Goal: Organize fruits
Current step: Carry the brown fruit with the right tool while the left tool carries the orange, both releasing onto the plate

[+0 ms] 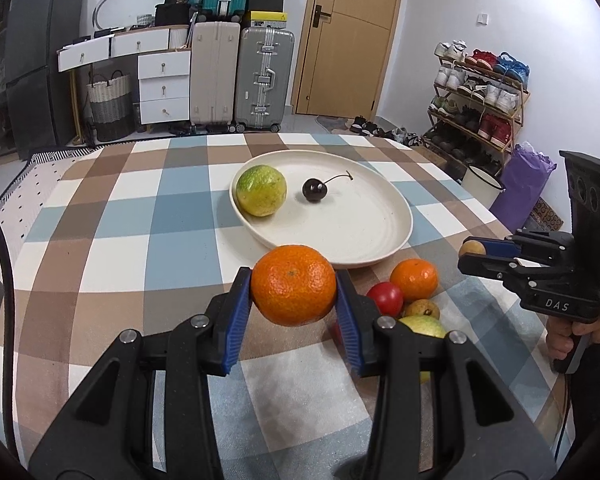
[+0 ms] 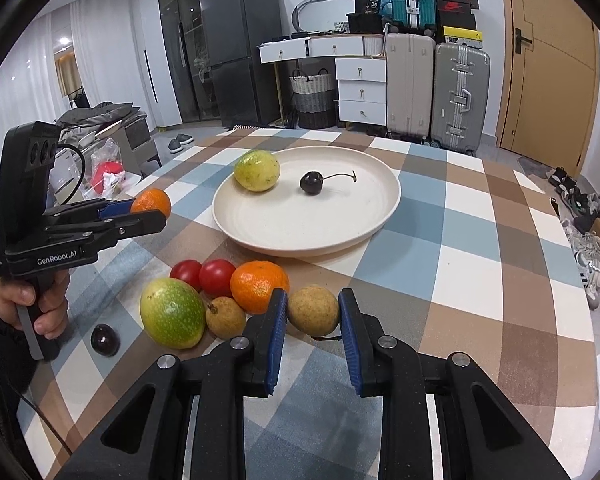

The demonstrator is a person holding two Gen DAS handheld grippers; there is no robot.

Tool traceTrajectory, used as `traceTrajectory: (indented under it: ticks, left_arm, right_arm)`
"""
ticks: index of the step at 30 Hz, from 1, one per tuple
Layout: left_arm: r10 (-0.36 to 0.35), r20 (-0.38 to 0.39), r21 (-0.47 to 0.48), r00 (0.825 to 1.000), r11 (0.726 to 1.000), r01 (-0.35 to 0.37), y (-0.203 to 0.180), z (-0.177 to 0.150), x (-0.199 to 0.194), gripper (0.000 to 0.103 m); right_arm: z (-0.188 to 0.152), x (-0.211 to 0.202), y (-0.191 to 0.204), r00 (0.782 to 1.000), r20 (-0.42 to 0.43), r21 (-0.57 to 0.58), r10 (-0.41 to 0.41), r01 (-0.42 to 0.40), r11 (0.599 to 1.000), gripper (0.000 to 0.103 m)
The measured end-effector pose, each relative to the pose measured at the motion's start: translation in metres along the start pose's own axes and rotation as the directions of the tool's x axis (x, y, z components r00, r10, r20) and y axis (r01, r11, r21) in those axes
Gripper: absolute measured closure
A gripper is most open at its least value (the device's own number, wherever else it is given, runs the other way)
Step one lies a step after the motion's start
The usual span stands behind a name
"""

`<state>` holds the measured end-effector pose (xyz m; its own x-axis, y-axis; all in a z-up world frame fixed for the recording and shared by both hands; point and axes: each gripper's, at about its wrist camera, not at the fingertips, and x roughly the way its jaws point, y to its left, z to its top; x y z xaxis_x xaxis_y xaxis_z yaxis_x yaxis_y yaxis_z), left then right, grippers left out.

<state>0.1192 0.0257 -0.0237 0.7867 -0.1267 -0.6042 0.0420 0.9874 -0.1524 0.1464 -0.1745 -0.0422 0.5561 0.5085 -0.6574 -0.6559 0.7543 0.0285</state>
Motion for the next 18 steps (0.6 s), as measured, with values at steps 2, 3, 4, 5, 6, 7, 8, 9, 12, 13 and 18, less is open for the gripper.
traceTrajectory:
  ticks: [2, 3, 4, 5, 6, 7, 8, 9, 12, 13, 18]
  left_arm:
    - [0.005, 0.015, 0.004, 1.0, 1.0, -0.006, -0.002, 0.003, -0.002, 0.065]
    - [0.01, 0.02, 0.006, 1.0, 1.0, -0.01, -0.003, 0.004, -0.003, 0.065]
    - [0.011, 0.031, 0.005, 0.999, 1.0, -0.011, -0.005, 0.007, -0.005, 0.065]
    - [0.013, 0.039, 0.005, 0.999, 1.0, -0.013, -0.006, 0.008, -0.006, 0.065]
    - [0.018, 0.049, 0.005, 0.999, 1.0, -0.018, -0.007, 0.011, -0.007, 0.065]
    - [0.022, 0.061, 0.003, 0.998, 1.0, -0.022, -0.007, 0.013, -0.009, 0.065]
    - [0.024, 0.072, 0.003, 0.997, 1.0, -0.024, -0.008, 0.015, -0.012, 0.065]
    - [0.025, 0.079, 0.0, 0.997, 1.0, -0.025, -0.008, 0.017, -0.014, 0.065]
    - [0.029, 0.094, -0.008, 0.995, 1.0, -0.028, -0.007, 0.024, -0.017, 0.065]
    - [0.031, 0.101, -0.007, 0.994, 1.0, -0.03, -0.008, 0.026, -0.019, 0.065]
    - [0.043, 0.118, -0.002, 0.992, 0.999, -0.043, -0.012, 0.036, -0.02, 0.065]
  right_arm:
    - [0.005, -0.001, 0.001, 1.0, 0.011, 0.006, 0.007, -0.007, 1.0, 0.077]
    - [0.007, -0.002, 0.003, 1.0, 0.017, 0.006, 0.008, -0.008, 1.0, 0.077]
    - [0.01, -0.004, 0.004, 1.0, 0.025, 0.003, 0.004, -0.004, 1.0, 0.077]
    - [0.012, -0.005, 0.005, 1.0, 0.029, 0.002, 0.002, -0.002, 1.0, 0.077]
    - [0.015, -0.006, 0.006, 0.999, 0.036, 0.001, 0.001, -0.001, 1.0, 0.077]
    - [0.018, -0.007, 0.008, 0.999, 0.042, 0.001, 0.001, -0.001, 1.0, 0.077]
    - [0.02, -0.008, 0.009, 0.999, 0.047, 0.0, 0.0, 0.0, 1.0, 0.077]
    - [0.022, -0.009, 0.01, 0.999, 0.054, -0.002, 0.001, -0.001, 1.0, 0.077]
    - [0.031, -0.011, 0.011, 0.997, 0.074, 0.001, 0.003, -0.004, 1.0, 0.077]
    - [0.033, -0.011, 0.011, 0.997, 0.081, 0.002, 0.003, -0.004, 1.0, 0.077]
    - [0.048, -0.012, 0.013, 0.994, 0.107, 0.013, 0.006, -0.007, 1.0, 0.077]
